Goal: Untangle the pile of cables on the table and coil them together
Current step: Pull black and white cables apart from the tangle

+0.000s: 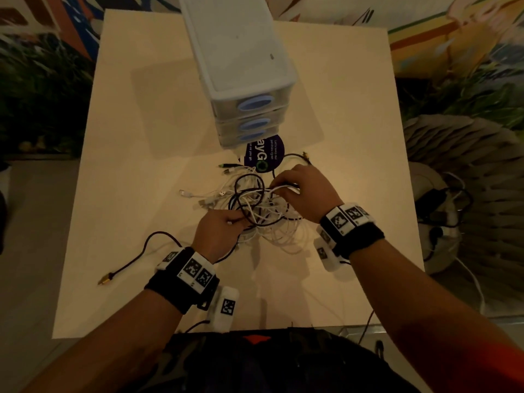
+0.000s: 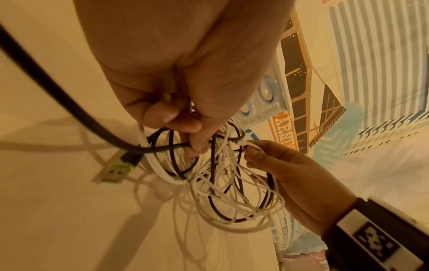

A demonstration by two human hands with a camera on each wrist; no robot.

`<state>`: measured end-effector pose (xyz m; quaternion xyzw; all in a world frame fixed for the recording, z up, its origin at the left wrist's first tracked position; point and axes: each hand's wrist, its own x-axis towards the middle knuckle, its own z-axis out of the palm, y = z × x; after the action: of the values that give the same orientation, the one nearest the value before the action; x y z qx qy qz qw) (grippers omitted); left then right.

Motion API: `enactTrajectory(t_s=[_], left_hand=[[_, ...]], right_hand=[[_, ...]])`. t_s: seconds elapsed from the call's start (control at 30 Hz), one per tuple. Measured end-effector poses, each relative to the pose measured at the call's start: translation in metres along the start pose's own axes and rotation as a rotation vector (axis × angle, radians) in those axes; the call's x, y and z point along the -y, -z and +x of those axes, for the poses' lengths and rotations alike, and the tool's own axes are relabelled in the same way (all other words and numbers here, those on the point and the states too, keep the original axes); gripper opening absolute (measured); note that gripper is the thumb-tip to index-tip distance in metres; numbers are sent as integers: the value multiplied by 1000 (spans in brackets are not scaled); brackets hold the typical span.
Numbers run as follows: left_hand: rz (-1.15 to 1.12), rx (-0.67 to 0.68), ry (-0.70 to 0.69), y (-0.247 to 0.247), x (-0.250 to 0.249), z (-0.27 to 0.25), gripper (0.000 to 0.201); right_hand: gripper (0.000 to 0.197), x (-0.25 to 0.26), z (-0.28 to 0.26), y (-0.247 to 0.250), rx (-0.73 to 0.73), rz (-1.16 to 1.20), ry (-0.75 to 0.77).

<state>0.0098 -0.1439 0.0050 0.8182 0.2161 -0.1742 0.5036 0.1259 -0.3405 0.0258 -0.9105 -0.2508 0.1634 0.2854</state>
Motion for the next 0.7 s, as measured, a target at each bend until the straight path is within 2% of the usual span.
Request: enactTrajectory(t_s=[0.1,0.27,0.37,0.47,0.5,0.6,0.7], left_hand=[[-118,-12,8,-4,-6,3,18],[-365,93,78,-4,-28,4,22],[-346,105,67,0,-35,3,24],[-312,65,36,0,-32,7,42],[-288,43,31,0,-29,9,41],[-252,-5,-8,-4,-19,13,11],[-318,-3,-50,-6,-19,13,14]], right_hand=[[15,0,-6,-1,14,57,-49],[17,-1,-16,3,-16,120,-56],[20,-1,-21,5,-22,132,-41],[28,-2,-26,4,1,130,-22],[32,-2,-27,5,7,147,-22],[43,-1,-24,6,1,232,-56],[47,-1,-14,7,23,160,-96]])
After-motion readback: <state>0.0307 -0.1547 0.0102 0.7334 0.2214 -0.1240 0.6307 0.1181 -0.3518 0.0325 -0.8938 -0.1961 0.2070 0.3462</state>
